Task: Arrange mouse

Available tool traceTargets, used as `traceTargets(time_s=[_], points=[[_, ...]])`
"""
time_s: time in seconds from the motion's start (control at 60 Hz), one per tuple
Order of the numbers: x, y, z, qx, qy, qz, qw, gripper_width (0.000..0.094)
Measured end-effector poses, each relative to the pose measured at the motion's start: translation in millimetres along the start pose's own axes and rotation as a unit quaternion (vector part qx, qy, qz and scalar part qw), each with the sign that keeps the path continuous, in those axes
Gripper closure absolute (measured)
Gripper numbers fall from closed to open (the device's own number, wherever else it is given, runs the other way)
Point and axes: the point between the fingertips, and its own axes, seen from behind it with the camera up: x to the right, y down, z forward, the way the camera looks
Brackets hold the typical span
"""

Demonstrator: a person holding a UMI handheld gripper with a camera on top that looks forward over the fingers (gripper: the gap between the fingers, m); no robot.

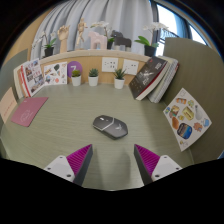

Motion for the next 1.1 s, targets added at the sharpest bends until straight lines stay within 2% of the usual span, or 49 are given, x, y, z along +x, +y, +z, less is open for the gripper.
traceTargets(time_s=[0.267, 0.467, 0.617, 0.8, 0.967, 1.1], points=[[11.3, -31.4, 57.8, -0.004, -0.052, 0.008, 0.999, 0.0094], [27.2, -54.5, 89.9, -0.005, -0.057, 0.022, 0.998, 0.0111], [38.8, -66.3, 104.5, -0.004, -0.054, 0.027, 0.998, 0.0206], [49.5, -73.1, 114.4, -0.002, -0.033, 0.042, 0.999, 0.0410], [46.5, -74.3, 116.1, -0.001, -0.040, 0.042, 0.998, 0.0473], [46.8, -73.6, 117.6, -0.014, -0.037, 0.041, 0.998, 0.0572]])
